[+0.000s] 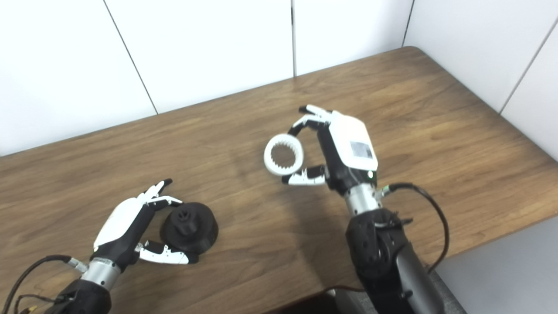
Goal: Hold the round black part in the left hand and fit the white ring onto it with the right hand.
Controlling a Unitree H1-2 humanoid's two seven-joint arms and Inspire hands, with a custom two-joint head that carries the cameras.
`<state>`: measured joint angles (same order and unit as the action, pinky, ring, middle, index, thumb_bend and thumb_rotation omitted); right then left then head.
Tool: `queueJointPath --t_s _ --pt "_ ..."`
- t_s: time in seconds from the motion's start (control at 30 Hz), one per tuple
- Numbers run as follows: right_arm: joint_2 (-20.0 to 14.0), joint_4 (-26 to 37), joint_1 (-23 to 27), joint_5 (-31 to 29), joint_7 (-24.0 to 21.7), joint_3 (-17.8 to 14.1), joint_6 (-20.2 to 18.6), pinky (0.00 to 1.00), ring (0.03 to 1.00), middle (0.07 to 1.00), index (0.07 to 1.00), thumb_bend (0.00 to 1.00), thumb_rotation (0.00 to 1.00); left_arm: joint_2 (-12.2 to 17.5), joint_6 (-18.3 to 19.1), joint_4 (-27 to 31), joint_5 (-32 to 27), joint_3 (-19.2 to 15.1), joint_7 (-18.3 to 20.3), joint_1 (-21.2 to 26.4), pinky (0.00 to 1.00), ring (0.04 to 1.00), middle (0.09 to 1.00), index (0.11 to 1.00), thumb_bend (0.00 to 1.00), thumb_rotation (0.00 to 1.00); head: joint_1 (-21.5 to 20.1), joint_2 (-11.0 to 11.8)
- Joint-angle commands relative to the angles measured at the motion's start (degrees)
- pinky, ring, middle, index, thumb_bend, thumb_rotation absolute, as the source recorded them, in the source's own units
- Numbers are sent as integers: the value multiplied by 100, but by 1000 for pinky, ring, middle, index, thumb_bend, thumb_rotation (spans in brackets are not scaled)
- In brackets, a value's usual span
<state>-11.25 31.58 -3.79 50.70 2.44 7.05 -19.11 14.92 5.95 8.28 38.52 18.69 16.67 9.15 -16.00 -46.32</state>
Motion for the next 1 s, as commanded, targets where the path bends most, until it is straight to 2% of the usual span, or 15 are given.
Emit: queueJointPath --t_s 0.0,0.13,0.3,0.47,0.57,0.8,0.97 --pt "58 303 -51 93 32 23 284 922 811 834 493 519 145 -20 -10 124 48 -25 -62 271 1000 1000 1000 594 958 292 34 -20" --pt "74 334 -181 49 -35 -25 338 930 810 835 493 519 143 -62 85 158 99 4 -22 298 1000 1000 1000 594 958 293 311 -48" --pt "-31 310 -260 -109 -48 -149 548 900 801 832 493 519 142 -215 128 113 179 66 -78 337 1000 1000 1000 590 967 299 1148 -141" --pt "-104 233 -291 -257 -31 -261 730 849 793 824 492 521 140 -358 242 151 300 141 -82 378 1000 1000 1000 587 960 292 1555 -197" --pt "-126 209 -307 -308 -53 -291 789 825 795 823 492 521 141 -394 304 157 363 165 -62 393 1000 1000 1000 589 957 308 1576 -207" --pt "-73 255 -271 -397 -216 -203 899 935 800 830 493 520 143 -405 283 149 410 173 -82 398 1000 1000 1000 586 959 299 1572 -220" --pt "11 357 -191 -354 -389 -31 935 924 794 831 493 519 145 -397 274 157 403 177 -73 390 1000 1000 1000 586 960 304 1556 -225"
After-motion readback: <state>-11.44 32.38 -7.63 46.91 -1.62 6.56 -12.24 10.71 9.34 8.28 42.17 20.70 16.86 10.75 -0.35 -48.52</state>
